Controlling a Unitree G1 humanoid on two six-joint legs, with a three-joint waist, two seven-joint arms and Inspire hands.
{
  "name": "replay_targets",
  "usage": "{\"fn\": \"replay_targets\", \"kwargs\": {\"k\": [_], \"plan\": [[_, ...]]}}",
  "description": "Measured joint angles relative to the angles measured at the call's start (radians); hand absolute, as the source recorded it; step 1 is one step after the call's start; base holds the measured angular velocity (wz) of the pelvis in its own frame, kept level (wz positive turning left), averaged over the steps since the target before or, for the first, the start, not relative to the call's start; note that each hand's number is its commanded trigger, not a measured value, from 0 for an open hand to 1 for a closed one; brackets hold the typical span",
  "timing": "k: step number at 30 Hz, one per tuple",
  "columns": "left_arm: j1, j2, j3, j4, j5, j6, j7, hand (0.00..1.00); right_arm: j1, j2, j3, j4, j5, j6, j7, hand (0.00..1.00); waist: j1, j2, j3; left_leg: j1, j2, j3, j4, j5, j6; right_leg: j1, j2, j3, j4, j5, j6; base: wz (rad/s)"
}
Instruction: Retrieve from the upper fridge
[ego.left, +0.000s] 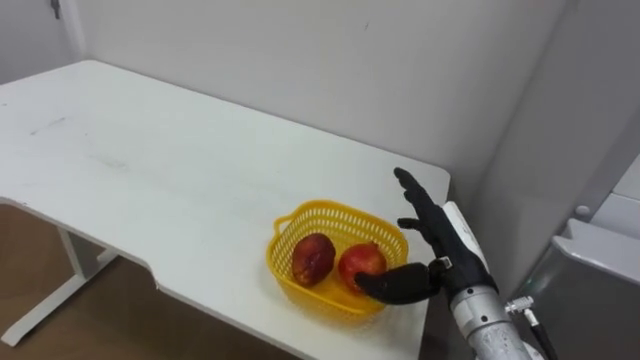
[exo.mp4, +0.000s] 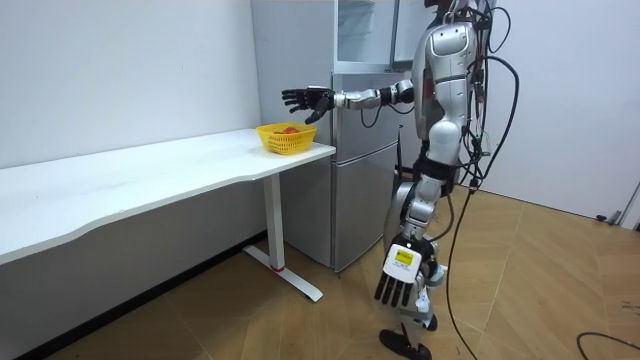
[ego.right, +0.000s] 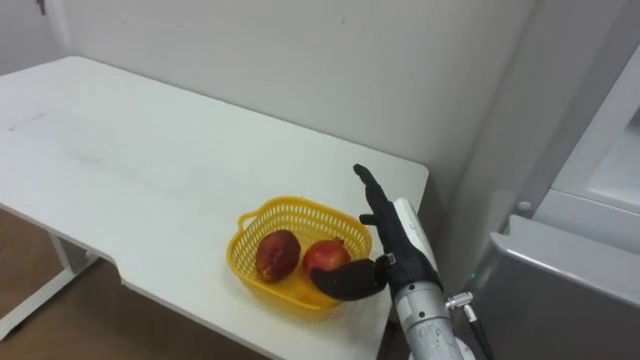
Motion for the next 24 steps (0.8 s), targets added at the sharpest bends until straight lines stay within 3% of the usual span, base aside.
{"fn": "replay_targets", "kwargs": {"k": [9, 15, 18, 24], "plan": [[0.000, -0.002, 0.020, -0.005, 0.000, 0.001, -0.027, 0.00, 0.000, 0.000, -0.011, -0.014, 0.005, 0.000, 0.013, 0.00, -0.011, 0.002, 0.0006, 0.002, 0.002, 0.012, 0.011, -0.001, 0.000, 0.003, 0.000, 0.008, -0.001, 0.000, 0.000, -0.02], [0.004, -0.008, 0.021, -0.004, -0.001, -0.001, -0.041, 0.00, 0.001, 0.001, -0.031, -0.149, 0.000, -0.001, 0.007, 0.00, -0.046, 0.024, -0.0022, 0.007, 0.002, 0.023, 0.016, -0.003, 0.002, 0.003, 0.000, 0.025, 0.001, 0.000, 0.000, -0.06], [0.010, -0.016, 0.023, -0.001, 0.000, -0.001, -0.039, 0.00, 0.001, 0.000, -0.060, -0.222, 0.002, -0.023, -0.002, 0.00, -0.060, 0.035, -0.0042, 0.017, 0.002, 0.027, 0.015, -0.003, 0.002, 0.010, 0.001, 0.031, 0.001, 0.000, 0.000, -0.05], [0.022, -0.059, 0.068, 0.002, -0.007, -0.016, -0.033, 0.00, 0.082, 0.001, -0.093, -0.413, 0.013, -0.038, 0.003, 0.00, -0.066, 0.053, -0.0174, 0.035, 0.003, 0.045, -0.003, -0.002, 0.003, 0.013, 0.003, 0.050, 0.002, 0.001, 0.002, -0.07]]}}
